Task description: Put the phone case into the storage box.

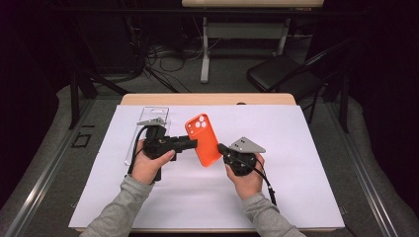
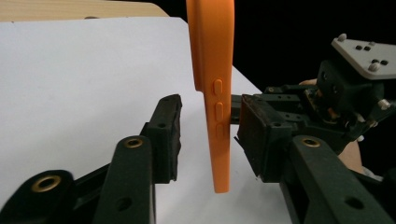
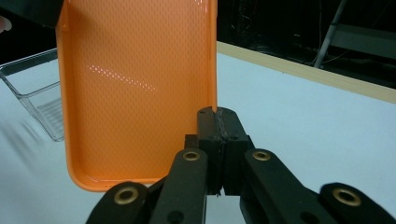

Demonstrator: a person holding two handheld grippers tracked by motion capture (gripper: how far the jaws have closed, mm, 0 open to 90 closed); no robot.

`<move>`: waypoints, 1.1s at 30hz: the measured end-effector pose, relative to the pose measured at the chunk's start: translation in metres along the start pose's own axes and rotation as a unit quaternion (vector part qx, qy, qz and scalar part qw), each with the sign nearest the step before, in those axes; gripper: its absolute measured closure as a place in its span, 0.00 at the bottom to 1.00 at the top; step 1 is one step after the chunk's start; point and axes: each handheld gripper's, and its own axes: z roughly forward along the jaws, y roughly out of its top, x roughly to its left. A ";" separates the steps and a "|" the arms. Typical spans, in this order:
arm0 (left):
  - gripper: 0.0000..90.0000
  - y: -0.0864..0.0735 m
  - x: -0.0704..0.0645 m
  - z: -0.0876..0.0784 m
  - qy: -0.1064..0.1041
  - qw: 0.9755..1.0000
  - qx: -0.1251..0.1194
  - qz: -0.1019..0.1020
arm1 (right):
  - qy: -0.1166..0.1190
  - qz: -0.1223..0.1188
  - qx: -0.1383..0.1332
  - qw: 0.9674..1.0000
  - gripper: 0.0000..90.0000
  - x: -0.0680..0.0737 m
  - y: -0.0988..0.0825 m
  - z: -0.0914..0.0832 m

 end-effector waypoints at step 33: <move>0.87 -0.005 0.001 0.003 -0.004 0.998 0.020 -0.057 | 0.018 -0.006 0.006 1.000 1.00 0.012 -0.003 0.003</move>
